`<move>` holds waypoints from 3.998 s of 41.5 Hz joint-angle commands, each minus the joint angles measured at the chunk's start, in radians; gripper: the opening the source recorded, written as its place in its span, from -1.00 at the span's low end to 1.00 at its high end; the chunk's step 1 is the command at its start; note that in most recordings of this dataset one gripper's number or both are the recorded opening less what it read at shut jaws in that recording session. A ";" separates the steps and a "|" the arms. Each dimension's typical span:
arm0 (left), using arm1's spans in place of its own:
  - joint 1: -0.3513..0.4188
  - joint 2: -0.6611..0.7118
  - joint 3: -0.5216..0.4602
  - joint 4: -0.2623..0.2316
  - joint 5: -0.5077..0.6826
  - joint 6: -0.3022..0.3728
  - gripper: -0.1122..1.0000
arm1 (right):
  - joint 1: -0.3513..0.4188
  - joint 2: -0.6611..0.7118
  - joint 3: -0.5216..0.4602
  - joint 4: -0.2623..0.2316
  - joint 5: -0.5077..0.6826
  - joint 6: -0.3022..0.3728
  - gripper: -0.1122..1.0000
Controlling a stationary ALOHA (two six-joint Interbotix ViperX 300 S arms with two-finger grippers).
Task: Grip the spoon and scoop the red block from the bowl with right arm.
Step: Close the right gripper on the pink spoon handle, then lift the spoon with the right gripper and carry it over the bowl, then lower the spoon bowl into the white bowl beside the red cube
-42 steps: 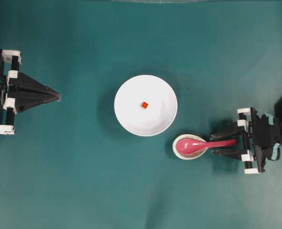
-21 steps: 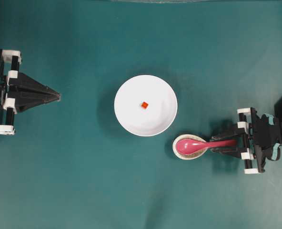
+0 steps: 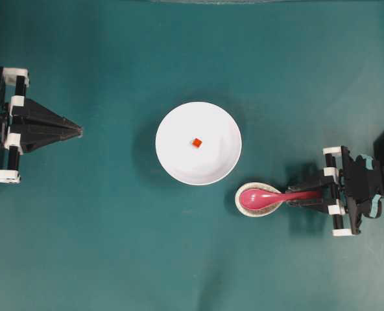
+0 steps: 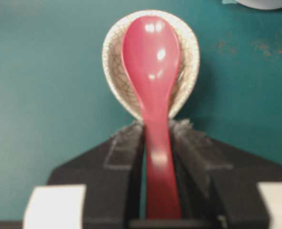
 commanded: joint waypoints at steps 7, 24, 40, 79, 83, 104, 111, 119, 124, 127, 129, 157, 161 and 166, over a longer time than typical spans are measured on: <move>0.003 0.005 -0.018 0.002 -0.002 0.000 -0.80 | 0.005 -0.006 -0.006 -0.003 -0.018 -0.002 -0.34; 0.002 0.005 -0.018 0.003 -0.002 -0.006 -0.79 | 0.003 -0.089 -0.011 0.003 -0.003 -0.006 -0.35; 0.002 0.003 -0.018 0.003 -0.003 -0.017 -0.79 | -0.057 -0.383 -0.029 0.003 0.264 -0.044 -0.35; 0.002 -0.002 -0.018 0.003 0.006 -0.008 -0.79 | -0.621 -0.804 -0.370 -0.020 1.276 -0.354 -0.35; 0.002 -0.002 -0.018 0.003 0.006 -0.008 -0.79 | -0.635 -0.788 -0.403 -0.025 1.304 -0.353 -0.35; 0.002 -0.005 -0.018 0.002 0.035 -0.008 -0.79 | -0.683 -0.563 -0.617 -0.025 1.402 -0.344 -0.35; 0.002 -0.005 -0.018 0.003 0.037 -0.008 -0.80 | -0.704 -0.453 -0.724 -0.025 1.528 -0.342 -0.35; 0.002 -0.006 -0.018 0.002 0.038 -0.012 -0.79 | -0.707 -0.339 -0.831 -0.026 1.675 -0.339 -0.35; 0.002 -0.012 -0.018 0.003 0.040 -0.015 -0.79 | -0.707 -0.282 -0.894 -0.058 1.740 -0.301 -0.35; 0.002 -0.014 -0.018 0.003 0.040 -0.015 -0.79 | -0.707 -0.256 -0.922 -0.104 1.770 -0.258 -0.35; 0.002 -0.015 -0.018 0.003 0.040 -0.015 -0.79 | -0.707 -0.245 -0.936 -0.135 1.789 -0.227 -0.35; 0.002 -0.015 -0.018 0.003 0.040 -0.015 -0.79 | -0.690 -0.176 -0.896 -0.374 1.829 -0.009 -0.35; 0.002 -0.015 -0.018 0.002 0.040 -0.015 -0.80 | -0.683 -0.166 -0.891 -0.374 1.793 -0.009 -0.35; 0.002 -0.015 -0.018 0.002 0.040 -0.015 -0.79 | -0.680 -0.147 -0.897 -0.374 1.766 -0.009 -0.35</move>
